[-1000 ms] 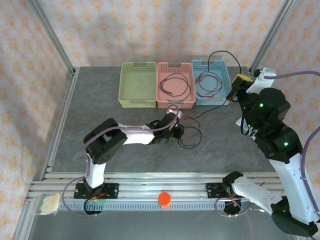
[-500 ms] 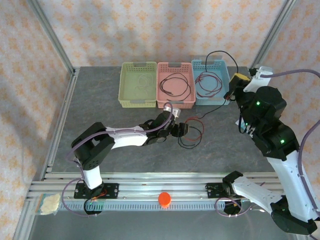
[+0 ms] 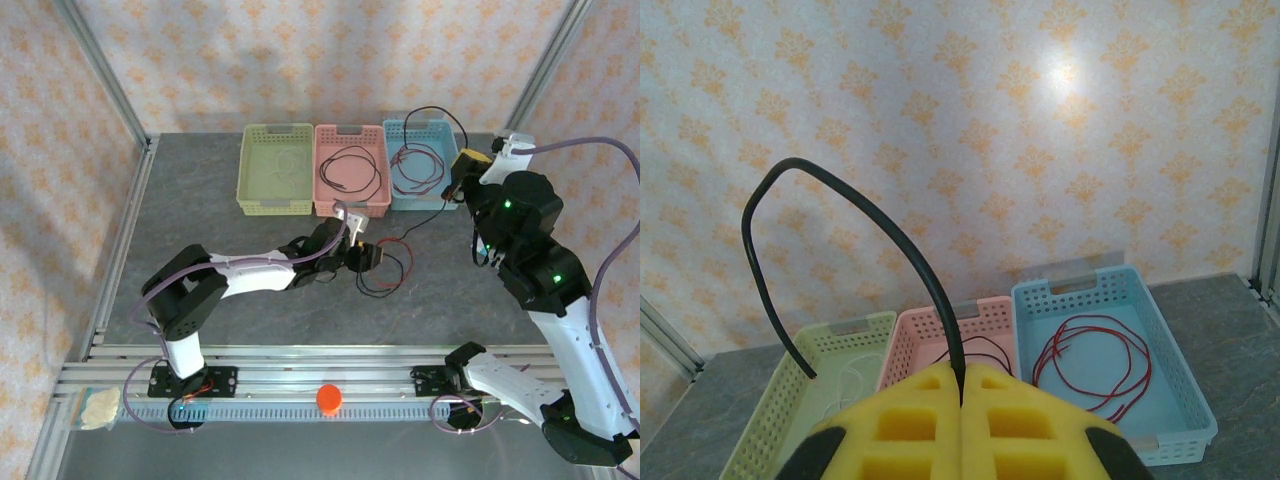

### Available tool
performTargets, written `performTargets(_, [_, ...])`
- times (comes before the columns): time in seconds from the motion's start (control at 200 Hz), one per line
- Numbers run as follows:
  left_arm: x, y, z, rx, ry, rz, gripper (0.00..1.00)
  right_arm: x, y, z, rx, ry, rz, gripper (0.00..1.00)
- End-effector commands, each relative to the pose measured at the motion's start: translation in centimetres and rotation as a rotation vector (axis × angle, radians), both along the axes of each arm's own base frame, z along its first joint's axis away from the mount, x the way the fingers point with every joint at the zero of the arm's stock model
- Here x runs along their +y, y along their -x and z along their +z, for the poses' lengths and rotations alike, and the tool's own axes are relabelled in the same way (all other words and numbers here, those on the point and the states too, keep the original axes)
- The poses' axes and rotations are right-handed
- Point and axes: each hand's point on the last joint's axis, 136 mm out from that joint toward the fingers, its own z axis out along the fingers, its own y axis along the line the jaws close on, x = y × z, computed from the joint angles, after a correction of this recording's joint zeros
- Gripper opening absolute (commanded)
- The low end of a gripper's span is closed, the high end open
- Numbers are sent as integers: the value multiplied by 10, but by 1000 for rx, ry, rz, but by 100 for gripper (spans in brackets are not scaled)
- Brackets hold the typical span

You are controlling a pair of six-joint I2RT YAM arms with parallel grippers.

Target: Untangle the cables

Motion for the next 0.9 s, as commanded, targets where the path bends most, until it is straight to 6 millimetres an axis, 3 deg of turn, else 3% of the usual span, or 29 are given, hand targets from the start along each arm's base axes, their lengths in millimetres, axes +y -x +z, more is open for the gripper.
performTargets(0.0, [-11, -9, 6, -28, 17, -29, 60, 3, 2, 5, -22, -29, 16, 0])
performTargets(0.185, [-17, -13, 2, -30, 5, -39, 46, 3, 2, 5, -22, -29, 17, 0])
performTargets(0.546, [-16, -16, -12, -15, -23, -31, 7, -6, 9, 13, -49, -32, -8, 0])
performTargets(0.676, [-9, -18, -20, -5, -45, -6, 0, -13, 15, 22, -79, -36, -28, 0])
performTargets(0.896, [4, -19, -35, 26, -68, 22, 0, -29, 29, 38, -132, -44, -75, 0])
